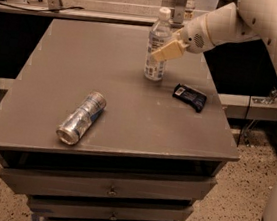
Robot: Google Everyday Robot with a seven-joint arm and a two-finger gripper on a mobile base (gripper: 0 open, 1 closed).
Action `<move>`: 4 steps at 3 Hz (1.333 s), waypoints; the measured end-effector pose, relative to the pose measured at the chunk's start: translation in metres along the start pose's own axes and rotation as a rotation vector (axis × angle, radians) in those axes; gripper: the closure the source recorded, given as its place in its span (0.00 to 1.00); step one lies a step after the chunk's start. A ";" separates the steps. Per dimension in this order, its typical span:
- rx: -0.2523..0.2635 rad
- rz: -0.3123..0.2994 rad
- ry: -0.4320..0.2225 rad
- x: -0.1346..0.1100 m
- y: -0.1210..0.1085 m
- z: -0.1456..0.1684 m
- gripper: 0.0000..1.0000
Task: Place blue plastic bottle upright
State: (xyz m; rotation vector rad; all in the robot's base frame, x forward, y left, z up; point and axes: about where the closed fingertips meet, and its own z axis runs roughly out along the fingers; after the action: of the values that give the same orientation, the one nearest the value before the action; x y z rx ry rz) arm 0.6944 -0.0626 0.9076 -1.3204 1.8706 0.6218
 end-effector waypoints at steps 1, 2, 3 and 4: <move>0.004 0.005 0.002 0.002 0.002 -0.001 0.15; 0.010 0.013 0.002 0.005 0.004 -0.002 0.00; 0.017 0.021 0.002 0.008 0.007 -0.004 0.00; 0.058 0.050 -0.073 0.009 0.019 -0.019 0.00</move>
Offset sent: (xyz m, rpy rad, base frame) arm -0.0101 -0.0107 -0.0008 0.0011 0.0000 -0.0364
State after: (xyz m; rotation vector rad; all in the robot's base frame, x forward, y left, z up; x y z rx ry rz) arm 0.6695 -0.0749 0.9112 -1.2013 1.8530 0.6288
